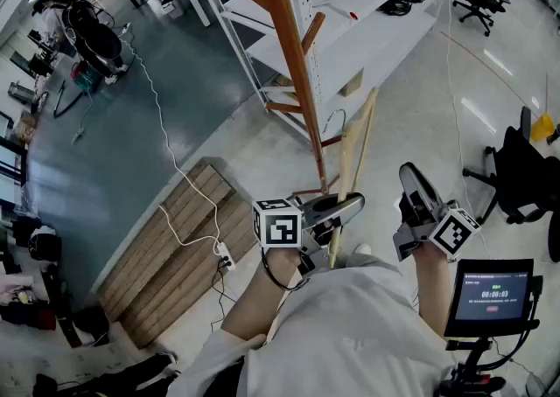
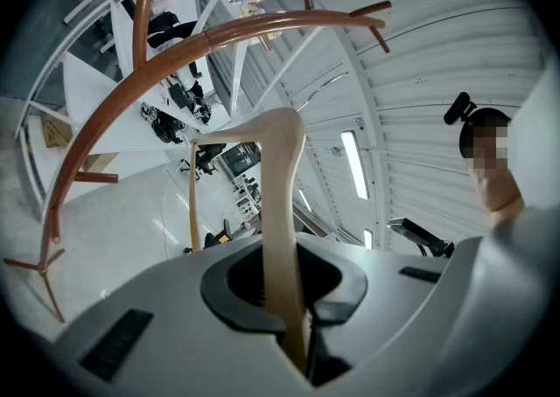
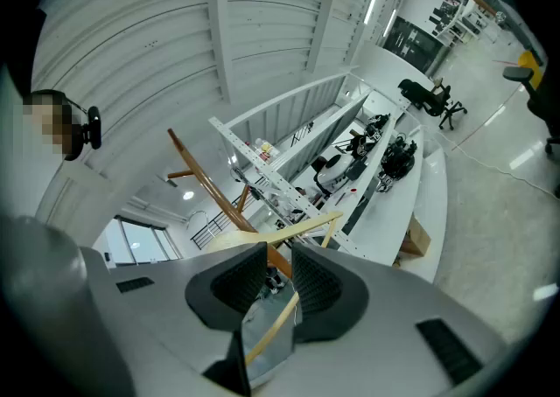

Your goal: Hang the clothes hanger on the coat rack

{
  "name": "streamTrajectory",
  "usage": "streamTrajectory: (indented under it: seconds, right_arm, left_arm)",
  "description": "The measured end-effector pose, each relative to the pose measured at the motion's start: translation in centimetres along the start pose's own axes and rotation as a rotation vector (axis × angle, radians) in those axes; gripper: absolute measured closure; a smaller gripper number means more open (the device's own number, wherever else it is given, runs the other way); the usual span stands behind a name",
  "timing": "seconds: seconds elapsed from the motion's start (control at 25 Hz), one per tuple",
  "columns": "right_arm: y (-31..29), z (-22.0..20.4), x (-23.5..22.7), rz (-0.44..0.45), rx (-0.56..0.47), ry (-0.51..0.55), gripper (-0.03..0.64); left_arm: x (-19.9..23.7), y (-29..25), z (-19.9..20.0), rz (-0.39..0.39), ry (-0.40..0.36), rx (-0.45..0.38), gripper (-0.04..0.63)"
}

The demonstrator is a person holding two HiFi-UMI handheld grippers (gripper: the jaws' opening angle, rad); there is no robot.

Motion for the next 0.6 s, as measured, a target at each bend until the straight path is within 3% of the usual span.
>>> streamTrajectory:
  seconds: [0.24, 0.6]
  right_arm:
    - [-0.7, 0.1, 0.4, 0.037, -0.010, 0.002, 0.522]
    - [0.2, 0.5, -1.0, 0.011, -0.056, -0.001, 0.522]
  left_arm:
    - [0.9, -1.0, 0.7, 0.010, 0.027, -0.001, 0.565]
    - [1.1, -3.7, 3.8, -0.004, 0.037, -0.043, 0.566]
Point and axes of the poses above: the fingertips, and each gripper's own axes: y backward along the fingers, x to its left, z out of its top, the point moved 1 cm from there along y, backward along the fingers
